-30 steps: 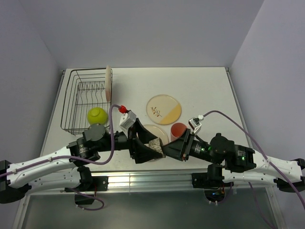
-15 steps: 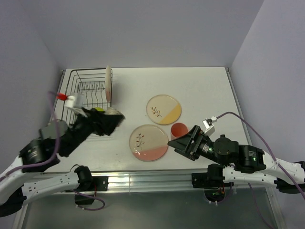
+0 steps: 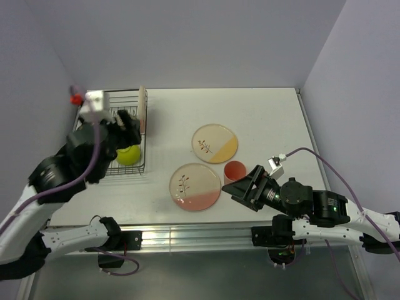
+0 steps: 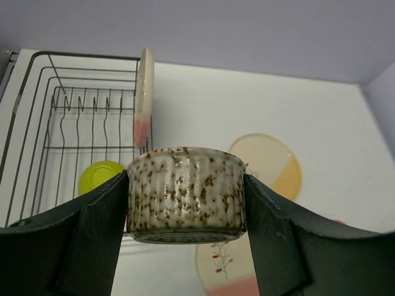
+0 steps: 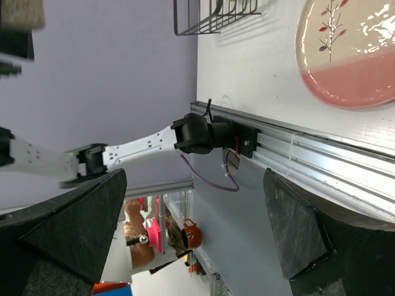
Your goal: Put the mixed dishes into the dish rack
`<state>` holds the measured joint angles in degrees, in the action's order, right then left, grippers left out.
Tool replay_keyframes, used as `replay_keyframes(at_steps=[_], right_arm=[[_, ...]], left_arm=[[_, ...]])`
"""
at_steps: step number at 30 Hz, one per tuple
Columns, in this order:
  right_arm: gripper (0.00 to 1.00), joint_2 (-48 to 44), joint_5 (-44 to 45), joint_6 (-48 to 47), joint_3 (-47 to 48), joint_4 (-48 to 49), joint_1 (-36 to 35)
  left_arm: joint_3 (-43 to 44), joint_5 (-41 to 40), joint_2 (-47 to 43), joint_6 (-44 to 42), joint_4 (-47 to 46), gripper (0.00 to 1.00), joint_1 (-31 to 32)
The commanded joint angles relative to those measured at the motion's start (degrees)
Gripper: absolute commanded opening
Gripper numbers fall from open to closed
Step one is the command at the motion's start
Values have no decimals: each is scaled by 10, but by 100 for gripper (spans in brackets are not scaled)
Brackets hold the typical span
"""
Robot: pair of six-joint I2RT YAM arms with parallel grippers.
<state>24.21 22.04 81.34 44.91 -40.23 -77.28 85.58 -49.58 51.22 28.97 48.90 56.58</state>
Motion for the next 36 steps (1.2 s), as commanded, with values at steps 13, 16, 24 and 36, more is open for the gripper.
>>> replay_keyframes(at_steps=[13, 16, 24, 36], right_arm=[[98, -62, 39, 22, -24, -51, 0], [98, -56, 43, 15, -18, -53, 0], [98, -34, 43, -6, -2, -59, 1], [98, -59, 53, -15, -26, -49, 1]], left_arm=[[-53, 514, 106, -35, -103, 0, -653], [-131, 605, 114, -9, -113, 0, -714], [-207, 600, 140, 3, -118, 0, -759], [-255, 499, 194, -21, -105, 0, -760]])
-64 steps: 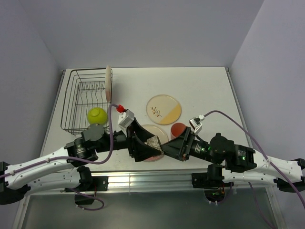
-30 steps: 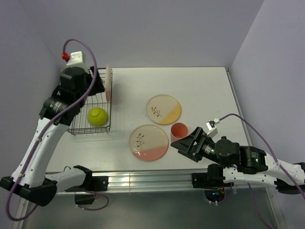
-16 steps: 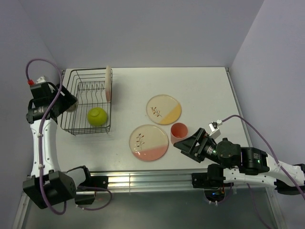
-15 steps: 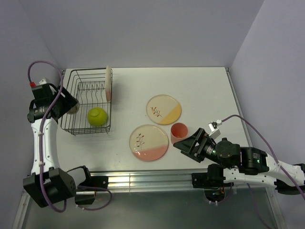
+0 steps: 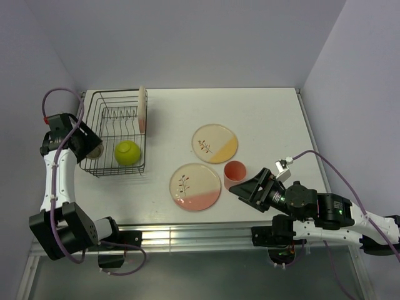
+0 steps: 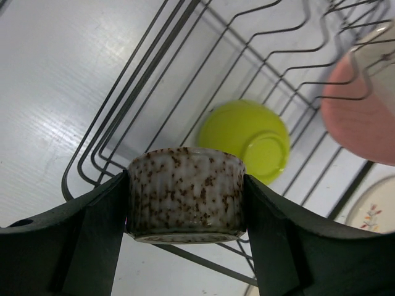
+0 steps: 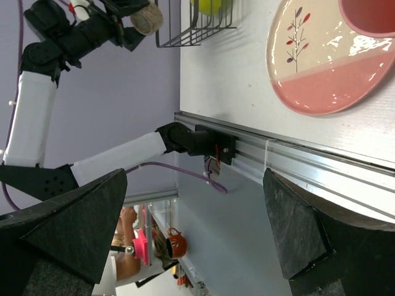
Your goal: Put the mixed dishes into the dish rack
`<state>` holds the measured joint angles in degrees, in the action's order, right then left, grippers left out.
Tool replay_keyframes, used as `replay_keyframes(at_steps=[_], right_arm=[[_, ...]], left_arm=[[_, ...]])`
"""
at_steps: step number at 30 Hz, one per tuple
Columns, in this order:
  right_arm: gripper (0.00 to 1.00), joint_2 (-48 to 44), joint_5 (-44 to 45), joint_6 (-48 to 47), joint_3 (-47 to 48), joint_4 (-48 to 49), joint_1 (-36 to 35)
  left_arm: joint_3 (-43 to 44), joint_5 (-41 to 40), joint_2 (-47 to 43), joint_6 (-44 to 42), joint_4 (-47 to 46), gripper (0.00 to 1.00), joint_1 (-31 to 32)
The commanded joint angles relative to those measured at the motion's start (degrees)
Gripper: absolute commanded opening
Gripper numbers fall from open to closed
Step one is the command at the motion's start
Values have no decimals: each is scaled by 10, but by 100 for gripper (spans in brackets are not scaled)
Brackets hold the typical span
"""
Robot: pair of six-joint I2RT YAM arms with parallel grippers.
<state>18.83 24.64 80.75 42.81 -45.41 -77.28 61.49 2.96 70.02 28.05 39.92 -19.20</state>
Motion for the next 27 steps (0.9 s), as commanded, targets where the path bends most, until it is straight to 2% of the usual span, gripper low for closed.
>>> replay_keyframes(at_steps=[1, 8, 27], right_arm=[[98, -1, 26, -11, -5, 2, 1], [98, 30, 18, -28, 6, 10, 0], [98, 28, 15, -26, -20, 36, 0]], left_arm=[[-21, -26, 13, -11, -20, 0, -2], [-65, -7, 49, -5, -35, 0, -2], [-77, 24, 136, -29, -45, 0, 2]])
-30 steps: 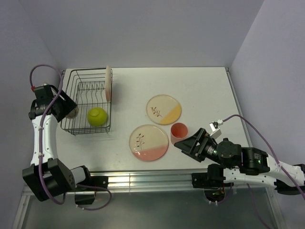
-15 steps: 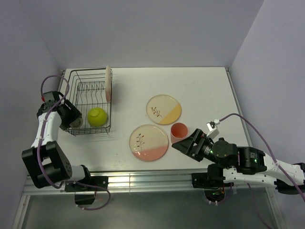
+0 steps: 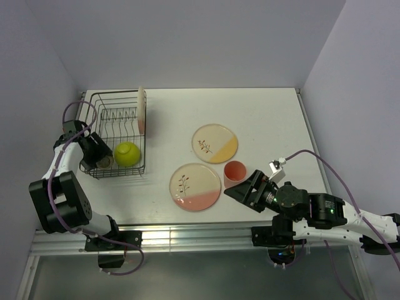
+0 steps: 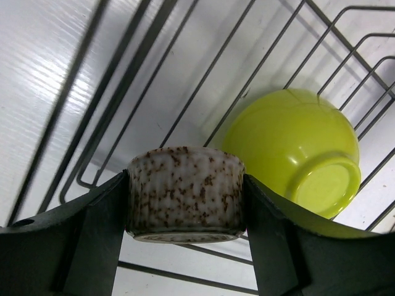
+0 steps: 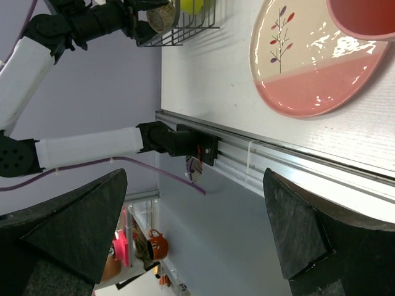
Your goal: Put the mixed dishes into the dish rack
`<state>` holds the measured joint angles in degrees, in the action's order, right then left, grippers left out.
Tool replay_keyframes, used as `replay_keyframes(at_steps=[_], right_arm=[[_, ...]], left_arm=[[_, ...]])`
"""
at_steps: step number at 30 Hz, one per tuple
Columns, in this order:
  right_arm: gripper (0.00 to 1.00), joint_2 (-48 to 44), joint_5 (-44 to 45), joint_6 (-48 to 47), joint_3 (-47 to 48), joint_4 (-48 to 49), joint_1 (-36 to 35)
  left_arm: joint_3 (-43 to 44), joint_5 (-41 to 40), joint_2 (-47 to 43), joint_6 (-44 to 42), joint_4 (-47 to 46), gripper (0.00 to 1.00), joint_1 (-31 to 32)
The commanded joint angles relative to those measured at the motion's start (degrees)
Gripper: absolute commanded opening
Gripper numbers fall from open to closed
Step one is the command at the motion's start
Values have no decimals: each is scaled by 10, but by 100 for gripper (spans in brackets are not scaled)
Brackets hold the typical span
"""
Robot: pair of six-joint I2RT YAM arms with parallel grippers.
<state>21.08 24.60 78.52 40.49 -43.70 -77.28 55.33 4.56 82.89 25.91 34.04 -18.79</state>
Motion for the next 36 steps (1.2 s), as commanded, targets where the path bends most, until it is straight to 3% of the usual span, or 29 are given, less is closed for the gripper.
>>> replay_keyframes(at_steps=[1, 8, 11, 12, 13, 15, 29, 36], right_arm=[[98, 8, 15, -6, 4, 20, 0], [98, 57, 5, -9, 2, 29, 0], [98, 75, -1, -7, -8, 44, 1], [98, 83, -3, -7, -10, 49, 1], [98, 86, -3, -6, -13, 52, 1], [98, 95, -1, -6, -18, 55, 0], [98, 128, 24, 36, -73, 54, 3], [96, 192, -24, 19, -111, 117, 27]], left_arm=[[-20, 10, 13, -7, 10, 2, -1], [-17, 10, 39, -10, 6, 35, 2], [-13, 1, 39, -8, 8, 53, 2], [-12, -2, 39, -7, 8, 76, 2], [-9, -5, 37, -4, 9, 89, 2], [-8, -12, 32, -2, 9, 99, 2], [40, -15, -91, 61, 48, 99, 17], [28, 4, -204, 99, 54, 99, 36]])
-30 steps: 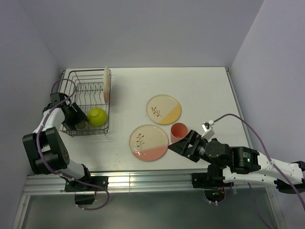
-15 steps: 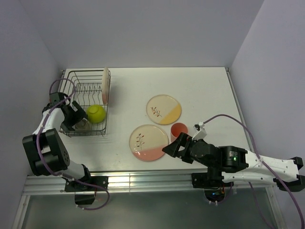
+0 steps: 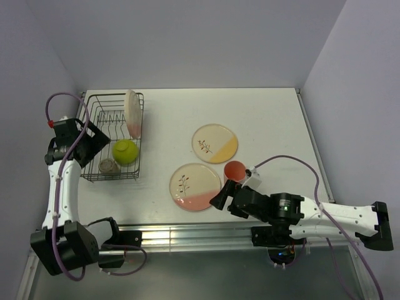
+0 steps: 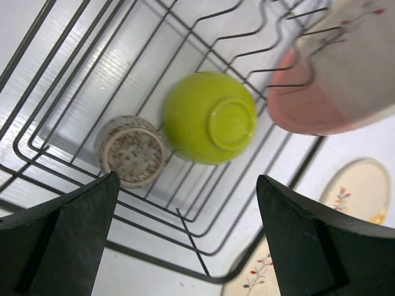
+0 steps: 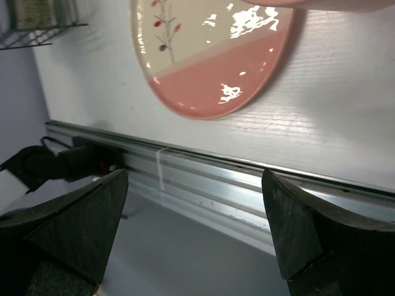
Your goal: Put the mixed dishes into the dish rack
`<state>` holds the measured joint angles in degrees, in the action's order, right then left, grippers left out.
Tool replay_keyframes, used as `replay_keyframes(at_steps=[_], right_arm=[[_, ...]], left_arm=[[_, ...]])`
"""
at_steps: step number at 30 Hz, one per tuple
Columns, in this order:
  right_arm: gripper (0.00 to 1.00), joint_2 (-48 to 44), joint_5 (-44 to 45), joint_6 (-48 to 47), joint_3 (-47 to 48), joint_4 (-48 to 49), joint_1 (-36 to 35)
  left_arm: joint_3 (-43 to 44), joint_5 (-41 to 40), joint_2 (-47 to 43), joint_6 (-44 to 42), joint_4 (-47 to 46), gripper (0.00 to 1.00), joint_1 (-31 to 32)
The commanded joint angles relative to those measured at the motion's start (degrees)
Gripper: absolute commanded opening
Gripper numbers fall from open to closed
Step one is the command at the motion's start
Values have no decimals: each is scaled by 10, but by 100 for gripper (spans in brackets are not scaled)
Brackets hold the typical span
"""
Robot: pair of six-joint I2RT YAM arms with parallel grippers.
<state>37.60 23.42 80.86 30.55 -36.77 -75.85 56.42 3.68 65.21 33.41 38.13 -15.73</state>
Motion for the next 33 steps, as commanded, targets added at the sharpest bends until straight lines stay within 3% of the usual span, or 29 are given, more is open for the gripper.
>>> replay_keyframes(at_steps=[1, 8, 12, 26, 33], right_arm=[[95, 37, -21, -9, -15, 57, 18], [89, 90, -78, -25, -72, 155, 78], [79, 105, -111, -21, -109, 209, 108], [70, 321, -87, 17, -22, 199, 97], [64, 313, -30, 56, -6, 155, 55]], left_arm=[[25, 18, -32, 23, 19, 99, 7], [50, 75, -90, 21, 35, 99, 10], [65, 91, -121, 19, 47, 99, 10], [40, 142, -180, 27, 31, 98, 10], [27, 143, -195, 18, 24, 98, 16]])
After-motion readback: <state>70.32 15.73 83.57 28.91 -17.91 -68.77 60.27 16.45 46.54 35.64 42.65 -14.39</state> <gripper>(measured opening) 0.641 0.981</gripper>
